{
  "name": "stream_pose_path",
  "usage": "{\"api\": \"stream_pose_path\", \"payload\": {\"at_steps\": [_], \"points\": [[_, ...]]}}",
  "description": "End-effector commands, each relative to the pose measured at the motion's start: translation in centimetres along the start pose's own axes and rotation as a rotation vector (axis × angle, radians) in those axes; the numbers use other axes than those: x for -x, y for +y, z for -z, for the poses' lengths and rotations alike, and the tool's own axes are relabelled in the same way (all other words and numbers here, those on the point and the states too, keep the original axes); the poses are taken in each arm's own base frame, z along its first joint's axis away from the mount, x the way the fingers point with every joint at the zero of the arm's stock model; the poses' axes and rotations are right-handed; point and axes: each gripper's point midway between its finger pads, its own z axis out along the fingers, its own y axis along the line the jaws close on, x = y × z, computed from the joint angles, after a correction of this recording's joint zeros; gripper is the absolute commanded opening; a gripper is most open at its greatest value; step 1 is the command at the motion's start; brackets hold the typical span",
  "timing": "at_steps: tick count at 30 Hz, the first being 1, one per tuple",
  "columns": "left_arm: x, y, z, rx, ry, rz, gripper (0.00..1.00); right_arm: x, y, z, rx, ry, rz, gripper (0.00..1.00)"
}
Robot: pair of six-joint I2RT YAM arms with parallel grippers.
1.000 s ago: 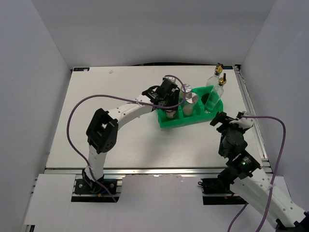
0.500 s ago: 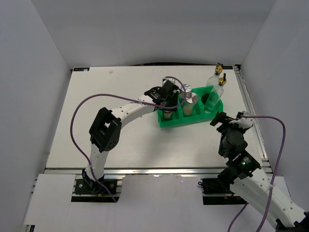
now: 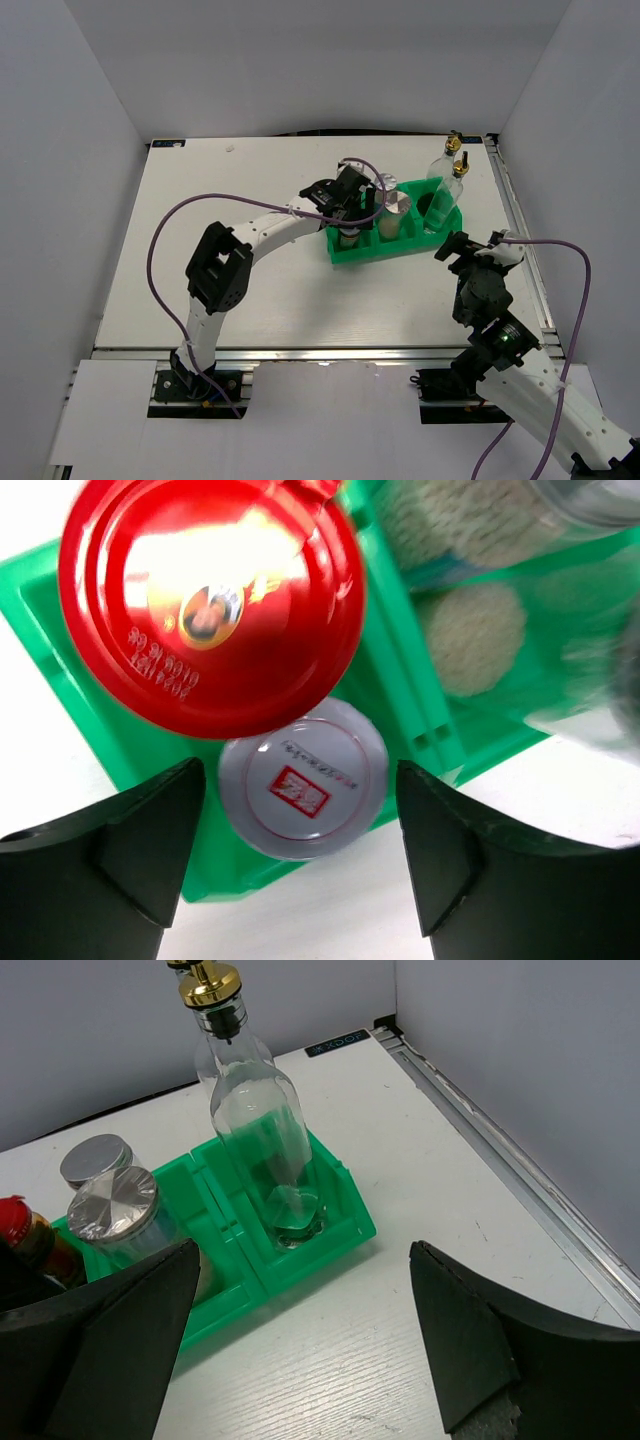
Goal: Organize the condiment bottles
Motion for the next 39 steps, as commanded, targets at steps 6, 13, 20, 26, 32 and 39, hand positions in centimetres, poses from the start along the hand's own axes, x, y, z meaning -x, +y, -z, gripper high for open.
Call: {"api": "stream_pose_path", "payload": {"at_steps": [6,13,20,26,32,39], "points": [[5.0,-1.9,4.7,-0.086,-0.131,0.038,0.98,0.9,-0.1,0.0,-0.003,-0.035,-0.047,0.90],[6.0,-1.8,9.8,-0.169,-0.196,0.059,0.98,0.8,0.0,0.0,0.000,-0.029,-0.040,0.89],[4.1,5.9,14.3,0.049,-0.343,0.148,0.98,0.8,0.9,0.0,0.044,-0.018,-0.035,0.90],[0.8,18.3,17.2,0.299,-0.425,0.350,0.98,1.1,2.0,0.0,0.098,-0.028,-0.061,0.89],[-1.5,25.5,19.0,0.450,-0.439,0.490,0.98,0.8,1.5,-0.2,0.062,-0.017,-0.042,0.89],[-0.8,25.2,19.7,0.414,-0.484,0.509,0.98,0.8,1.3,-0.2,0.065,-0.036,-0.043,0.89]]}}
